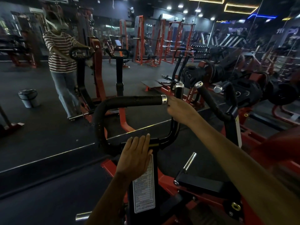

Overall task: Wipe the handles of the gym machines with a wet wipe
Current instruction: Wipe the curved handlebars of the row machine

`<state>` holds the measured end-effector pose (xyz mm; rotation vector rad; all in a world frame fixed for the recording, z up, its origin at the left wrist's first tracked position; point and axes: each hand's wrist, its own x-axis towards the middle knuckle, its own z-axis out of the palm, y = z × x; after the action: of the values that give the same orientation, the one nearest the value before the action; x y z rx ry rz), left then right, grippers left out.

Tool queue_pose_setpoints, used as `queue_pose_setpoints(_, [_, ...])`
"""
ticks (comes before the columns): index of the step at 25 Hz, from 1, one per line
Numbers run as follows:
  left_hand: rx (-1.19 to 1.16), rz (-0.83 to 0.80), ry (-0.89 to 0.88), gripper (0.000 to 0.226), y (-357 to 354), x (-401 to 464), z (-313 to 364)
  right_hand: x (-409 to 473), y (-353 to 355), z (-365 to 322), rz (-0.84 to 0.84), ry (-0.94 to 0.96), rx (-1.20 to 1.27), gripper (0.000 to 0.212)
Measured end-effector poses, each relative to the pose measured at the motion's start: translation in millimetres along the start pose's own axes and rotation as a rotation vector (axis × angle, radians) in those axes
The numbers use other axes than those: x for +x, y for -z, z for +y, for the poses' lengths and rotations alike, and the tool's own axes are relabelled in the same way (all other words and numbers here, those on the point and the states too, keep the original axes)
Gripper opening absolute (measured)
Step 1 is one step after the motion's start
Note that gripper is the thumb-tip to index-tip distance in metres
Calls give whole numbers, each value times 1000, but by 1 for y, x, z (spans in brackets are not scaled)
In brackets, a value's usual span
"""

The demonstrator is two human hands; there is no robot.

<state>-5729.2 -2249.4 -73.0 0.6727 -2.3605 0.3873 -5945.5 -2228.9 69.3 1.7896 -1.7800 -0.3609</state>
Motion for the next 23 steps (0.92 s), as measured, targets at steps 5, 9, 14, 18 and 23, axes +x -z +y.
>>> queue_pose_setpoints(5, [17,-20,-2,53,-2,-1,0,-14,0,-20,-4,27,9,20])
queue_pose_setpoints(9, [14,-27,-1,54,0,-1,-1,-33,0,-41,-11,70,46,20])
queue_pose_setpoints(14, [31,-17,-1,54,1,-3,3,-54,-5,-65,-53,73,235,17])
queue_pose_setpoints(18, [52,-47,27,59,1,-11,6,-62,-10,-75,10,-65,523,14])
queue_pose_setpoints(23, [2,-70,76,58,2,-14,10,-76,-27,-91,312,-232,973,22])
